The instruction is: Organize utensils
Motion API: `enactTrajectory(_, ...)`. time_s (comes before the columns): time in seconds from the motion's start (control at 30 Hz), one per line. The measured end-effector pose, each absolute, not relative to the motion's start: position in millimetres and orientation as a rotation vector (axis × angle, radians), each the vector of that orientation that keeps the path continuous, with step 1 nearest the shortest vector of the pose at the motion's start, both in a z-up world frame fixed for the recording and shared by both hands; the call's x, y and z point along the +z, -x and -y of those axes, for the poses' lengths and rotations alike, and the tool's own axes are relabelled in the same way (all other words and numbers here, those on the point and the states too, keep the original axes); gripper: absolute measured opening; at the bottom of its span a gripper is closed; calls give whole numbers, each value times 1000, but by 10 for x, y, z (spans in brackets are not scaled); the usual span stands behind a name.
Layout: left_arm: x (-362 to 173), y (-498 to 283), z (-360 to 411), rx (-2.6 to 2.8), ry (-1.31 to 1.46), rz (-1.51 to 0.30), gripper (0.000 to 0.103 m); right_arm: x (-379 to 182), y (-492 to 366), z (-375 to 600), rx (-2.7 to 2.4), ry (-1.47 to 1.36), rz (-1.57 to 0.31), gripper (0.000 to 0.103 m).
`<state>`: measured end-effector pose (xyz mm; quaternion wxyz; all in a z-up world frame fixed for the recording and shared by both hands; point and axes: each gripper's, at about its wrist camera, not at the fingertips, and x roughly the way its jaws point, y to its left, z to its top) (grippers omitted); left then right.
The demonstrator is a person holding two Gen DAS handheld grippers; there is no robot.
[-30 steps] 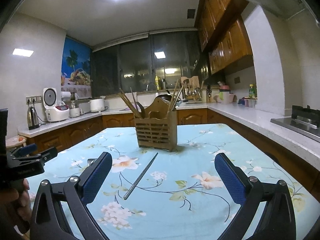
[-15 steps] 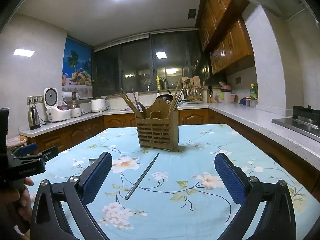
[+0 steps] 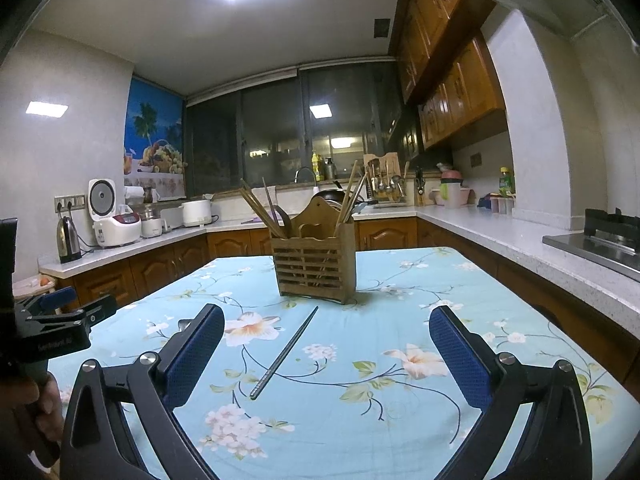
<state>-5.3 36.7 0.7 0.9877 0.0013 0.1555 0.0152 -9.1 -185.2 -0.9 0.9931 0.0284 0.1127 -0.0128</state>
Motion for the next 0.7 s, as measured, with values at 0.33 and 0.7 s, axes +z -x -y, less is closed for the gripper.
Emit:
enactTrajectory(0.33, 7, 80, -359, 29, -2, -311, 102, -5, 98, 1849, -25, -60, -225, 103)
enactTrajectory(0.7, 19, 102, -333, 28, -7, -308, 102, 32, 108, 1821, -18, -65, -225, 103)
